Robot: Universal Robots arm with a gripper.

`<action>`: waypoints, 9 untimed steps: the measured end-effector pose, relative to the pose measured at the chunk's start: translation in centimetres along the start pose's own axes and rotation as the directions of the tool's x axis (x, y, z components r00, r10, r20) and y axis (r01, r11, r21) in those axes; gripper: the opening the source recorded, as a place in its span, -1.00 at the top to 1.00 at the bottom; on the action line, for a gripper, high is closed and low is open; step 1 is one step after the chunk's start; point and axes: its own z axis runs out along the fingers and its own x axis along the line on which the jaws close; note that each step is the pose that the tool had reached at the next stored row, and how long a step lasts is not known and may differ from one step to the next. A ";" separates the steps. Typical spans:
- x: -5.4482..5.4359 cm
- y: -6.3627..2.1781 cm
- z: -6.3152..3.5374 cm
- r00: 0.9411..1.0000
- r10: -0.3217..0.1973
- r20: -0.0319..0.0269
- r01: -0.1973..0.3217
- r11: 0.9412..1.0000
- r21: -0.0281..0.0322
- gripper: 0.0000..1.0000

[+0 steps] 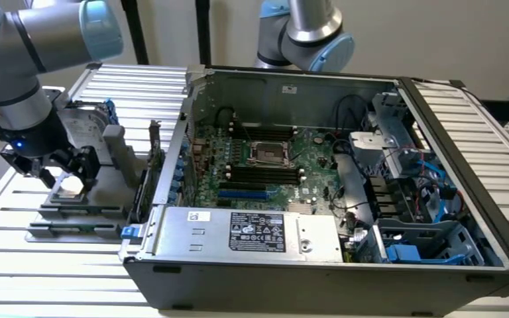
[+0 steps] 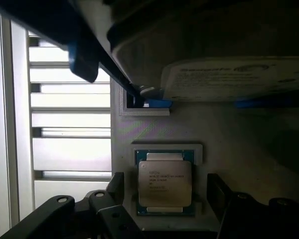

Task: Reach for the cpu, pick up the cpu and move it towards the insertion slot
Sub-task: 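Pick up the cpu and move it towards the insertion slot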

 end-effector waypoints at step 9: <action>0.0 0.00 0.15 1.000 0.001 0.000 -0.001 1.000 0.000 -0.53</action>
